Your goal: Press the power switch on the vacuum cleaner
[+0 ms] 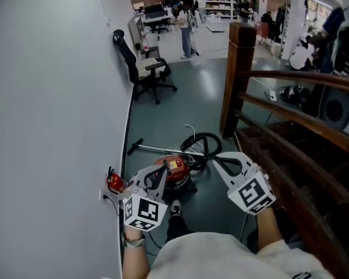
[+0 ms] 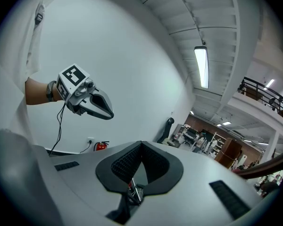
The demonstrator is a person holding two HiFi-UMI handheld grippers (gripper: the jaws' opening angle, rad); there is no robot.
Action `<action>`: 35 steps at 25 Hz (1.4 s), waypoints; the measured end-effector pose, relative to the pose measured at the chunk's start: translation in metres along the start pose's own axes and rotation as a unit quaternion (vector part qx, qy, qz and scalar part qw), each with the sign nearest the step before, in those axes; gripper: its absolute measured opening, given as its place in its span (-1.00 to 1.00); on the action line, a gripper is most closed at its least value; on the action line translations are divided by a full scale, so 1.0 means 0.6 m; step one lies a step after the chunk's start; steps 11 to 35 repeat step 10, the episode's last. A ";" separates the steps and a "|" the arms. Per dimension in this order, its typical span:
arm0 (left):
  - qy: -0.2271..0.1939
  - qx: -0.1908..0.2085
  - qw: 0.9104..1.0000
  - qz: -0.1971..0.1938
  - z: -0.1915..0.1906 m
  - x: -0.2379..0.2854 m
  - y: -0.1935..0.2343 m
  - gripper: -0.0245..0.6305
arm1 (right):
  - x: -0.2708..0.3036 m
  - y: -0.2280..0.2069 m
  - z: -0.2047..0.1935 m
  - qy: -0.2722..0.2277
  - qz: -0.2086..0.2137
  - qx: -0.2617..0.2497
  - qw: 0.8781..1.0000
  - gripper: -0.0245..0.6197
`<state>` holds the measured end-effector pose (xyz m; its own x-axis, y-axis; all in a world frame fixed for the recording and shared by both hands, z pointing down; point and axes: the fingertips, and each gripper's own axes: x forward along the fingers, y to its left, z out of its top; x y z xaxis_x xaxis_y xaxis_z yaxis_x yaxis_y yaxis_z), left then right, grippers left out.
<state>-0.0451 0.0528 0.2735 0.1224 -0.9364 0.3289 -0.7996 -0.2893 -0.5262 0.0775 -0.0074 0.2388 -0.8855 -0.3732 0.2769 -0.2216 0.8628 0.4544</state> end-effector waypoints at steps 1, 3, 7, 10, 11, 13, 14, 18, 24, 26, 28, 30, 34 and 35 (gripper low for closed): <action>0.001 0.000 1.000 -0.002 0.000 0.000 -0.003 -0.92 | -0.001 0.002 -0.001 0.002 0.001 0.000 1.000 -0.84; 0.002 -0.001 1.000 -0.004 -0.002 -0.001 -0.007 -0.92 | -0.002 0.004 -0.003 0.004 0.002 0.000 1.000 -0.84; 0.005 -0.003 1.000 -0.006 -0.004 0.000 -0.010 -0.92 | 0.000 0.005 -0.006 0.005 0.004 0.002 1.000 -0.84; 0.007 -0.005 1.000 -0.007 -0.006 0.002 -0.011 -0.92 | 0.000 0.004 -0.008 0.007 0.005 0.003 1.000 -0.84; 0.007 -0.005 1.000 -0.007 -0.006 0.002 -0.011 -0.92 | 0.000 0.004 -0.008 0.007 0.005 0.003 1.000 -0.84; 0.007 -0.005 1.000 -0.007 -0.006 0.002 -0.011 -0.92 | 0.000 0.004 -0.008 0.007 0.005 0.003 1.000 -0.84; 0.007 -0.005 1.000 -0.007 -0.006 0.002 -0.011 -0.92 | 0.000 0.004 -0.008 0.007 0.005 0.003 1.000 -0.84; 0.007 -0.005 1.000 -0.007 -0.006 0.002 -0.011 -0.92 | 0.000 0.004 -0.008 0.007 0.005 0.003 1.000 -0.84; 0.007 -0.005 1.000 -0.007 -0.006 0.002 -0.011 -0.92 | 0.000 0.004 -0.008 0.007 0.005 0.003 1.000 -0.84; 0.007 -0.005 1.000 -0.007 -0.006 0.002 -0.011 -0.92 | 0.000 0.004 -0.008 0.007 0.005 0.003 1.000 -0.84; 0.007 -0.005 1.000 -0.007 -0.006 0.002 -0.011 -0.92 | 0.000 0.004 -0.008 0.007 0.005 0.003 1.000 -0.84; 0.007 -0.005 1.000 -0.007 -0.006 0.002 -0.011 -0.92 | 0.000 0.004 -0.008 0.007 0.005 0.003 1.000 -0.84; 0.007 -0.005 1.000 -0.007 -0.006 0.002 -0.011 -0.92 | 0.000 0.004 -0.008 0.007 0.005 0.003 1.000 -0.84; 0.007 -0.005 1.000 -0.007 -0.006 0.002 -0.011 -0.92 | 0.000 0.004 -0.008 0.007 0.005 0.003 1.000 -0.84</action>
